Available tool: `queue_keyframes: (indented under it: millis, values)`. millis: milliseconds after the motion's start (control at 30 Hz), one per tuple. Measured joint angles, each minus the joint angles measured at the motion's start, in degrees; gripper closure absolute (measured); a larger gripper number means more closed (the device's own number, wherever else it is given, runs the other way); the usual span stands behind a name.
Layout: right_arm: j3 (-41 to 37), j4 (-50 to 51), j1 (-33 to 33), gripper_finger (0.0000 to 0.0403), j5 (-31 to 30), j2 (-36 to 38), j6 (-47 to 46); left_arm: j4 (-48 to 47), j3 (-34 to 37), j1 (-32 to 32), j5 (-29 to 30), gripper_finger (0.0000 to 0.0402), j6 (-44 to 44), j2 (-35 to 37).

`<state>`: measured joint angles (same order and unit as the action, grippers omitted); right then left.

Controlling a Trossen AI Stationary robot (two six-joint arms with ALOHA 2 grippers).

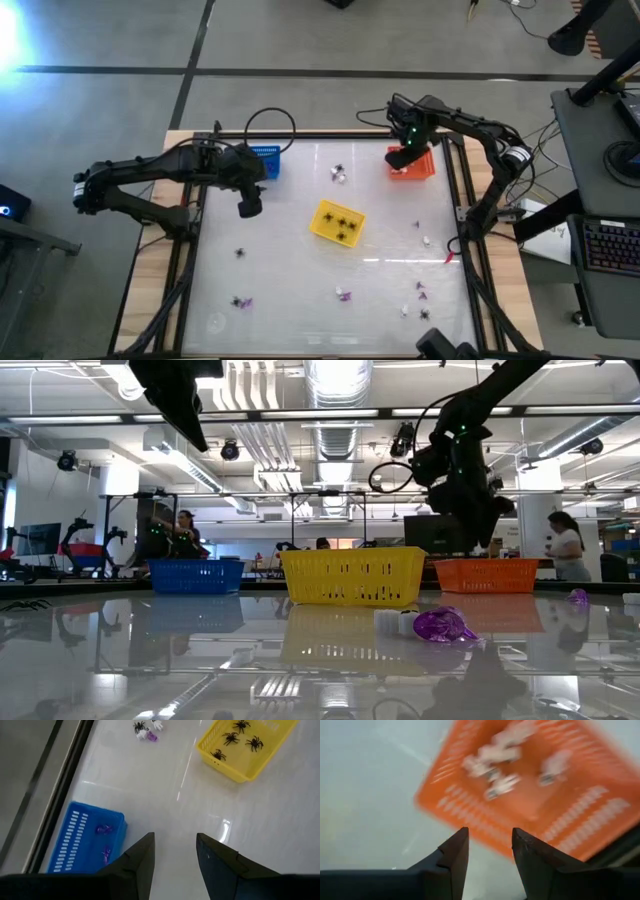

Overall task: Sort Halloween decoration
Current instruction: Put the purple witch hat toy into the blue bin

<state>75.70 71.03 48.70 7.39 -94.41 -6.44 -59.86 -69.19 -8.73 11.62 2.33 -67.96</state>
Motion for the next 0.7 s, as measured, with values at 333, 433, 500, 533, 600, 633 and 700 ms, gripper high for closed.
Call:
queue_keyframes:
  millis: [333, 433, 500, 533, 600, 633, 700]
  values:
    - [0.02, 5.43, -5.0, 0.0264, 6.11, 0.91, -2.41, -3.17, 0.0, 0.0, -0.02, 0.0274, 1.53, 0.07]
    - [0.01, 5.45, -7.64, 0.026, 6.15, 1.79, -4.52, -4.07, 0.0, 0.0, -0.04, 0.0274, 1.6, 0.07]
    - [0.01, 5.39, -9.63, 0.0259, 6.13, 2.58, -6.25, -4.9, 0.0, 0.0, -0.06, 0.0274, 1.6, 0.07]
    - [0.0, 5.4, -10.61, 0.0259, 6.13, 3.06, -7.28, -5.38, 0.0, 0.0, -0.05, 0.0274, 1.6, 0.07]
    - [0.0, 5.39, -12.78, 0.0261, 6.11, 3.97, -9.39, -6.7, 0.0, 0.0, -0.08, 0.0274, 1.59, 0.09]
    - [0.0, 5.39, -13.9, 0.0262, 6.11, 4.45, -10.53, -7.36, 0.0, 0.0, -0.09, 0.0274, 1.59, 0.09]
    - [0.0, 5.09, -16.25, 0.0264, 6.13, 5.13, -12.54, -9.15, 0.0, 0.0, -0.12, 0.0274, 1.62, 0.14]
